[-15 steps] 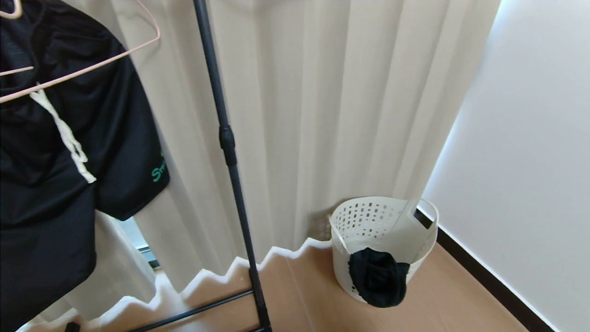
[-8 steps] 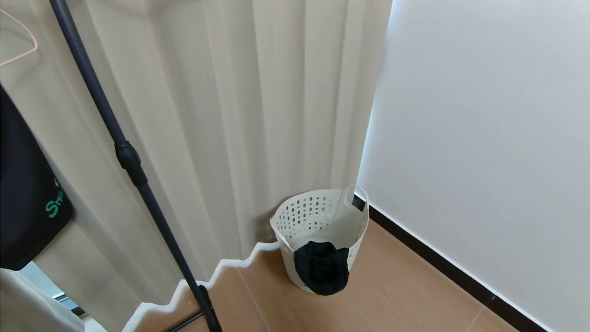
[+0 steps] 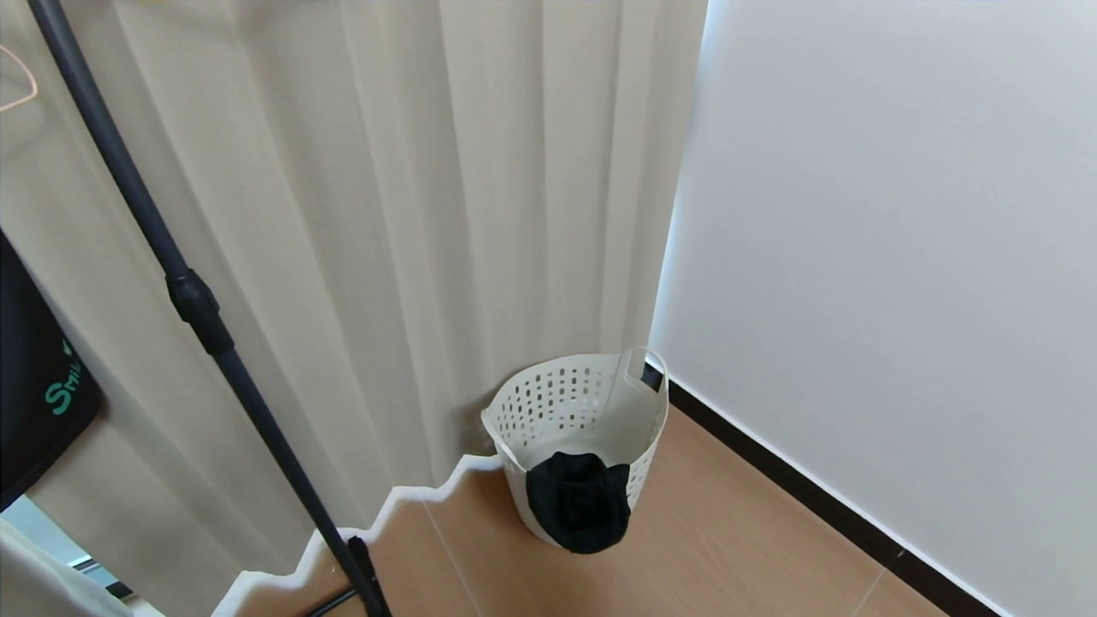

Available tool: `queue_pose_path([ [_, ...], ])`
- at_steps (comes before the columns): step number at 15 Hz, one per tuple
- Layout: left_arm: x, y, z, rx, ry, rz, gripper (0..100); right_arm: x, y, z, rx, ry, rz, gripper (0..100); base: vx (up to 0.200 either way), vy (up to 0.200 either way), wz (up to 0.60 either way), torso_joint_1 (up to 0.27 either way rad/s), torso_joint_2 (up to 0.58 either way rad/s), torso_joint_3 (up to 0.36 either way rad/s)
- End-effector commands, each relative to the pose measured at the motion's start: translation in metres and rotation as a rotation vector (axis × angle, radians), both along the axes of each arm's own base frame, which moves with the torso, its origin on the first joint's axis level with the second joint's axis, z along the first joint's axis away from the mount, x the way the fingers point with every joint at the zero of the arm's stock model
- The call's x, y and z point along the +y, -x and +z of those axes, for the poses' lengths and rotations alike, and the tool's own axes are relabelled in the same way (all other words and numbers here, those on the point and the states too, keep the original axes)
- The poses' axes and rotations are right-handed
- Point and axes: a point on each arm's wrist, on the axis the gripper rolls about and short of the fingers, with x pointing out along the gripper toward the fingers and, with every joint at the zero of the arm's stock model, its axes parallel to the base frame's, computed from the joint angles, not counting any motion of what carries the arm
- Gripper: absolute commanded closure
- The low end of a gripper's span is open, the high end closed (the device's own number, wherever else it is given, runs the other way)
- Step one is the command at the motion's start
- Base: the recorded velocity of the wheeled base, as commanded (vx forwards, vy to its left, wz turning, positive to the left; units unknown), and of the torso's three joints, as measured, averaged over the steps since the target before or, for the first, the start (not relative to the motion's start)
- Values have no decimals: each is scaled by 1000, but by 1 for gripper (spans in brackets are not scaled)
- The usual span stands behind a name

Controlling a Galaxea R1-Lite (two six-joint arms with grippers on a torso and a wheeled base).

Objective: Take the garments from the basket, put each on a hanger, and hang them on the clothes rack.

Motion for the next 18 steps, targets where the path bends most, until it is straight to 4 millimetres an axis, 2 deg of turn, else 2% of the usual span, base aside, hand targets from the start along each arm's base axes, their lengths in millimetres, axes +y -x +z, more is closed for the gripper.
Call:
queue_pose_path([
  [1, 0, 0, 0, -1, 0, 0, 0, 0, 0, 0, 0, 0, 1, 0, 0, 0, 0, 0, 0, 0],
  [6, 0, 0, 0, -1, 0, 0, 0, 0, 0, 0, 2, 0, 1, 0, 0, 0, 0, 3, 0, -45],
  [17, 0, 0, 0, 0, 4, 5, 0, 0, 0, 0, 2, 2, 1, 0, 0, 0, 0, 2, 4, -195],
  [18, 0, 0, 0, 0, 4, 5, 0, 0, 0, 0, 1, 3, 1, 0, 0, 0, 600, 12, 7, -203],
])
